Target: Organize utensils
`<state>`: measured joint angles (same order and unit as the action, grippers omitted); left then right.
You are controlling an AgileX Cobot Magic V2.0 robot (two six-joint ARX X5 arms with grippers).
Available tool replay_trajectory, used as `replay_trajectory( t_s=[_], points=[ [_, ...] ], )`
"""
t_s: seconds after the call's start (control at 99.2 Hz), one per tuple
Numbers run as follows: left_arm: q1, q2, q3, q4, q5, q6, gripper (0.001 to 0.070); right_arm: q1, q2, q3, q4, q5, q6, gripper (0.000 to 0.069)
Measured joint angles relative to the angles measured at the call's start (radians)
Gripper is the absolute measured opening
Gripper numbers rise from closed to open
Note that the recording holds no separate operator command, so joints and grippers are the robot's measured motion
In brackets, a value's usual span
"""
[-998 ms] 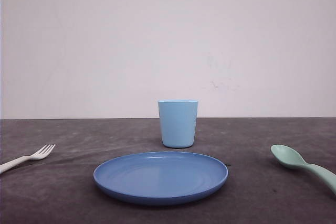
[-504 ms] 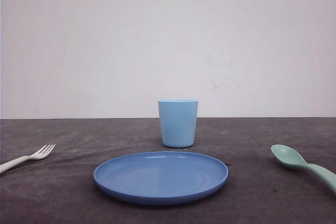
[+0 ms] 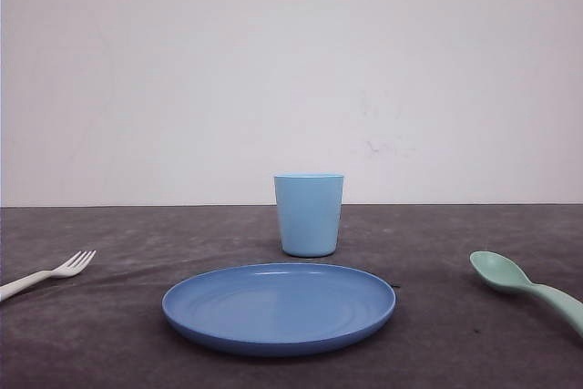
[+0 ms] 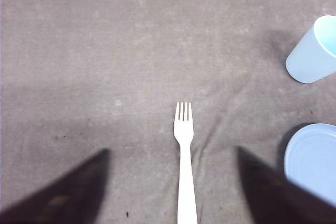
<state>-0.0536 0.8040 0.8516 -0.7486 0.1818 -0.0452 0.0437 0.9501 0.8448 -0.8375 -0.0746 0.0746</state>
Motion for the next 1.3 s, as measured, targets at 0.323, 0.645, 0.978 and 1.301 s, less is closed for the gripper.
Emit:
replay_trajectory(
  t_s=[0.323, 0.645, 0.978, 1.301],
  points=[
    [-0.097, 0.142, 0.0, 0.007, 0.0, -0.012, 0.0552, 0.0, 0.0, 0.0, 0.0, -0.003, 0.0, 0.0666],
    [-0.212, 0.394, 0.0, 0.059, -0.053, -0.026, 0.0552, 0.0, 0.0, 0.0, 0.001, -0.003, 0.0, 0.0666],
    [-0.232, 0.569, 0.0, 0.127, -0.117, -0.034, 0.0549, 0.0, 0.0, 0.0, 0.0, -0.003, 0.0, 0.0666],
    [-0.237, 0.651, 0.0, 0.177, -0.137, -0.037, 0.0441, 0.0, 0.0, 0.0, 0.001, -0.003, 0.0, 0.0666]
  ],
)
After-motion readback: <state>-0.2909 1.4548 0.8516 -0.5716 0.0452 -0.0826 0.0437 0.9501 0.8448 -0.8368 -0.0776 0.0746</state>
